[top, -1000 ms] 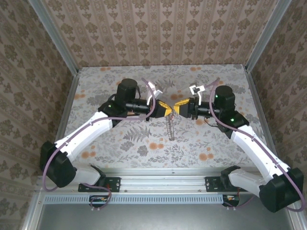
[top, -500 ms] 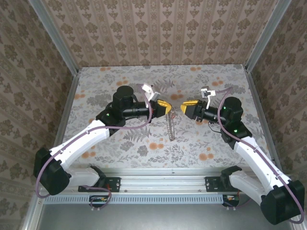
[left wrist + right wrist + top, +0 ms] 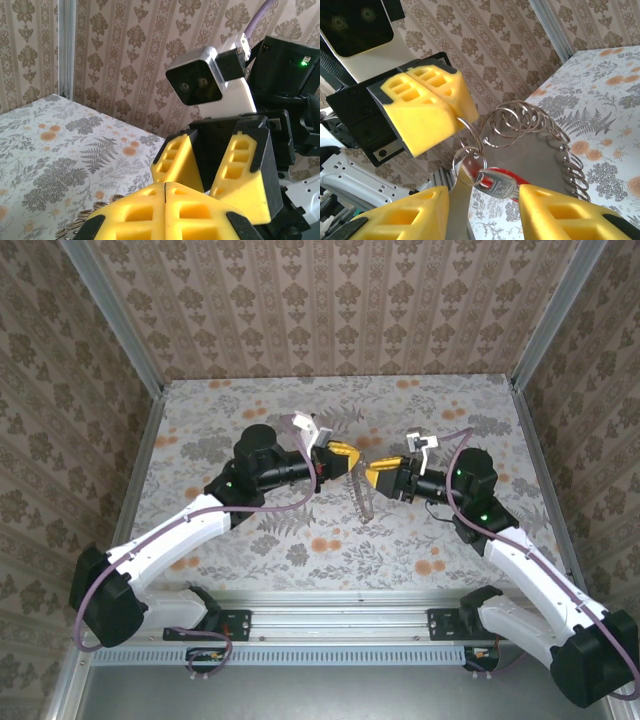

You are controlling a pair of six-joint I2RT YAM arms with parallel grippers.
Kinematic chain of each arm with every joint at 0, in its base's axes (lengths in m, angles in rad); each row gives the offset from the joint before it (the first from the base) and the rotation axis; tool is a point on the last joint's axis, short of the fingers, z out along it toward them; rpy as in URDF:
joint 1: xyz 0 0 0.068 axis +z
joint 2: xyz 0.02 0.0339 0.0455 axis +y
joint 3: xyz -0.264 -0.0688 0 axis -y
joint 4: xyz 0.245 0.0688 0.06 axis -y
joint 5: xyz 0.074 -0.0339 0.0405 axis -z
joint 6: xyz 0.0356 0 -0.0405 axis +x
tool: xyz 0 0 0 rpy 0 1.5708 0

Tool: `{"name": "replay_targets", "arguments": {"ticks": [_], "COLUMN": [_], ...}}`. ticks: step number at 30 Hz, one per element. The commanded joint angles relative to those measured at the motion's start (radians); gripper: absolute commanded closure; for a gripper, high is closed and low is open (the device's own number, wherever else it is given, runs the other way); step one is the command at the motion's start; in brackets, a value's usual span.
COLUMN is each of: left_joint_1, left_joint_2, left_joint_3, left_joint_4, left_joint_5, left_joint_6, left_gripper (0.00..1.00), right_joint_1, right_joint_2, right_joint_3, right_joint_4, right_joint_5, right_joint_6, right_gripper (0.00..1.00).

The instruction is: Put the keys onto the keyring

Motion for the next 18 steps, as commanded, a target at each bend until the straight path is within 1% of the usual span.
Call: {"name": "replay_targets", "arguments": {"ticks": [1,8,11,12,16,17,18], "left_joint_1": [-0.009,-0.015,-0.018,-0.019,-0.019,-0.019,-0.019], "left_joint_2": [0.0,0.018,0.022,0.021,0.022,0.022,0.022], "left_joint_3": [0.002,0.016,0.017,0.017,0.016,0.017,0.018], "left_joint_4": [0.094,0.106,0.11,0.112,0.113,0.114,0.112], "left_joint_5": [0.005,0.032,0.03,0.029,0.024,0.024,0.023], "left_joint_6": [-0.035,-0.049,-0.054,-0.053,-0.051,-0.051,-0.048], "left_gripper": [1.0,1.0,1.0,1.0,1.0,1.0,1.0], "right_joint_1": [0.015,0.05,0.055,0.056,0.057,0.058,0.057], "right_joint_2": [0.016,0.055,0.054,0.052,0.035,0.028,0.023], "right_joint_3": [0.009,0.038,0.046,0.046,0.043,0.041,0.042], "right_joint_4": [-0.003,0.006,-0.002,-0.005,-0.038,-0.047,-0.059], "right_joint_5": [0.027,0.044,0.047,0.048,0.044,0.039,0.035], "right_joint_6": [-0.04,-0.055,-0.061,-0.062,-0.079,-0.08,-0.086], "right_gripper": [0.57,0.56,0.57,0.59,0.76,0.79,0.8]}}
